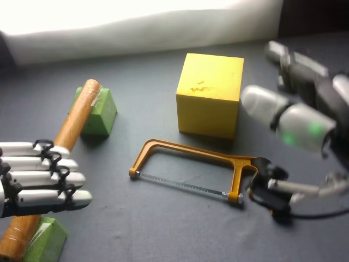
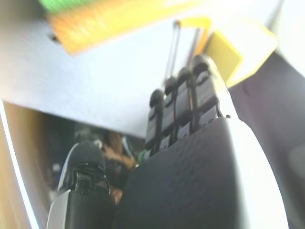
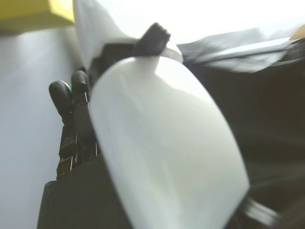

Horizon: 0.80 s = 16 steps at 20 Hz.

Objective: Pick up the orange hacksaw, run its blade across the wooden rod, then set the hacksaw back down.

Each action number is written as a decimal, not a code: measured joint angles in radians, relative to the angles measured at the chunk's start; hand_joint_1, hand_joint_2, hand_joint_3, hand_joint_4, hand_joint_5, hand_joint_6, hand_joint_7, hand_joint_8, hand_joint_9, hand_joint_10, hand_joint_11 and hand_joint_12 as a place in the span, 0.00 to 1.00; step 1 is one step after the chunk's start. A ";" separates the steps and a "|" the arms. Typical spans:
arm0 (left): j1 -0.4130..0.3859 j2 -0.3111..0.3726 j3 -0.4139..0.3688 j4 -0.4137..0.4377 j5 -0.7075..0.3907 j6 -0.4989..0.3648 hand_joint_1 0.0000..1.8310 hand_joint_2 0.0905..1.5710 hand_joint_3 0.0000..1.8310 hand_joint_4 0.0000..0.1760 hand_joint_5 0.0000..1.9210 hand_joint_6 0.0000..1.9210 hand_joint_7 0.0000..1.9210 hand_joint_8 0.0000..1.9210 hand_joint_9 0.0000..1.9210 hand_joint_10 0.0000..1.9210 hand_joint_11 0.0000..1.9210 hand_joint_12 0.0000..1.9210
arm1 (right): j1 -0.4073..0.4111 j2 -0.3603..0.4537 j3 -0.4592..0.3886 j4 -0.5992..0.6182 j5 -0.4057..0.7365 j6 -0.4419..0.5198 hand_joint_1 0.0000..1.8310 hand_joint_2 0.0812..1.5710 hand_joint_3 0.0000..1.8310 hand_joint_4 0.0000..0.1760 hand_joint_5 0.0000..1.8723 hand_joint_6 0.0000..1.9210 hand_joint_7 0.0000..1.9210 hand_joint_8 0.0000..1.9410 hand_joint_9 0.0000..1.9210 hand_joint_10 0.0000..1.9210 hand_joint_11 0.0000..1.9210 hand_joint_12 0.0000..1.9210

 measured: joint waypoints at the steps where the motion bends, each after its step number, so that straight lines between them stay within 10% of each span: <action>1: 0.000 -0.002 0.000 -0.012 -0.019 0.005 0.07 0.80 0.00 0.00 0.07 0.00 0.07 0.00 0.04 0.00 0.00 0.09 | 0.020 0.020 0.002 -0.047 -0.044 -0.011 0.41 0.68 0.00 0.00 0.12 0.00 0.09 0.00 0.09 0.00 0.00 0.40; 4: 0.000 -0.007 0.000 -0.066 -0.102 0.030 0.07 0.80 0.00 0.00 0.08 0.00 0.08 0.00 0.06 0.00 0.00 0.10 | 0.114 0.083 0.068 -0.439 -0.308 0.042 0.41 0.67 0.00 0.00 0.21 0.01 0.19 0.01 0.17 0.01 0.00 0.53; 7: 0.005 -0.008 0.000 -0.078 -0.188 0.038 0.04 0.81 0.00 0.00 0.12 0.00 0.15 0.00 0.17 0.00 0.01 0.38 | 0.234 0.087 0.170 -1.157 -0.519 0.322 0.32 0.73 0.00 0.00 0.35 0.02 0.39 0.03 0.40 0.07 0.19 0.61; 10: 0.008 -0.012 0.001 -0.060 -0.233 0.045 0.06 0.82 0.00 0.00 0.34 0.01 0.40 0.02 0.43 0.07 0.17 0.56 | 0.294 0.064 0.239 -1.673 -0.507 0.556 0.30 0.73 0.00 0.00 0.54 0.03 0.60 0.15 0.51 0.53 0.45 0.81; 11: 0.008 -0.012 0.012 -0.041 -0.258 0.045 0.07 0.82 0.00 0.00 0.38 0.01 0.48 0.04 0.47 0.16 0.23 0.61 | 0.298 0.055 0.261 -1.772 -0.471 0.568 0.30 0.73 0.00 0.00 0.56 0.20 0.54 0.45 0.51 0.73 0.50 0.89; 13: 0.010 -0.013 0.026 -0.020 -0.278 0.046 0.10 0.83 0.00 0.00 0.48 0.05 0.49 0.39 0.44 0.61 0.34 0.79 | 0.329 0.055 0.296 -1.920 -0.368 0.541 0.27 0.73 0.00 0.00 0.43 0.73 0.48 0.84 0.52 0.95 0.57 0.99; 14: 0.010 -0.014 0.029 -0.019 -0.283 0.046 0.09 0.85 0.00 0.00 0.38 0.50 0.45 0.65 0.44 0.77 0.37 0.89 | 0.346 0.055 0.311 -1.969 -0.321 0.530 0.27 0.72 0.00 0.00 0.39 0.95 0.49 0.97 0.56 0.99 0.63 1.00; 16: 0.010 -0.016 0.034 -0.011 -0.302 0.045 0.13 0.86 0.00 0.00 0.33 0.92 0.43 0.97 0.47 0.99 0.48 1.00 | 0.362 0.055 0.344 -1.999 -0.237 0.550 0.22 0.74 0.00 0.00 0.55 1.00 0.61 1.00 0.70 1.00 0.77 1.00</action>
